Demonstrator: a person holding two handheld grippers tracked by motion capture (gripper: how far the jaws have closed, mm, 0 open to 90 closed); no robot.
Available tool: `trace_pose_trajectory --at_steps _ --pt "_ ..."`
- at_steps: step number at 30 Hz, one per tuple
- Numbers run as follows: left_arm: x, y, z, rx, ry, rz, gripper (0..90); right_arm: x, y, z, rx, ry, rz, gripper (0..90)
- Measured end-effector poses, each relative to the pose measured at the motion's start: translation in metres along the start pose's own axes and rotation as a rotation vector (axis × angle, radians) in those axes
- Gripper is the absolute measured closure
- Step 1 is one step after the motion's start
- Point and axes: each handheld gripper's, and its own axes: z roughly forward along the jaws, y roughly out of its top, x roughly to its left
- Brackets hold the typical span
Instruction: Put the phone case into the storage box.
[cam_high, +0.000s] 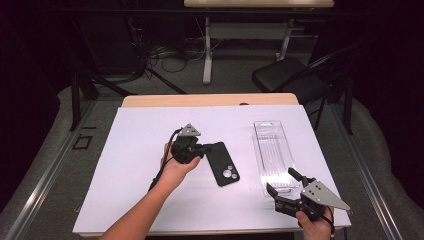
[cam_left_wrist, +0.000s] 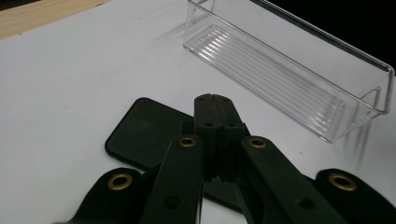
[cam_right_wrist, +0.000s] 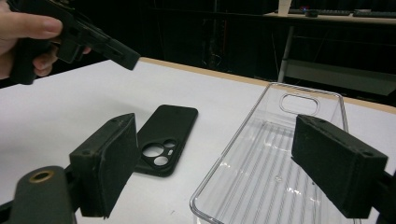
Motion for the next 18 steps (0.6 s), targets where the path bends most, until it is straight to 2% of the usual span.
trace_pose_trajectory --at_steps 4,11,18 --pt "0.000 0.004 0.017 0.037 0.004 0.001 90.0 -0.001 0.000 0.000 0.002 -0.003 -0.005 14.0" --pt "0.000 0.011 0.044 0.052 0.026 -0.007 90.0 -0.001 -0.001 0.001 0.005 0.003 -0.003 14.0" --pt "-0.005 0.013 0.072 0.101 0.008 -0.004 90.0 -0.002 -0.001 0.001 0.003 0.001 -0.003 14.0"
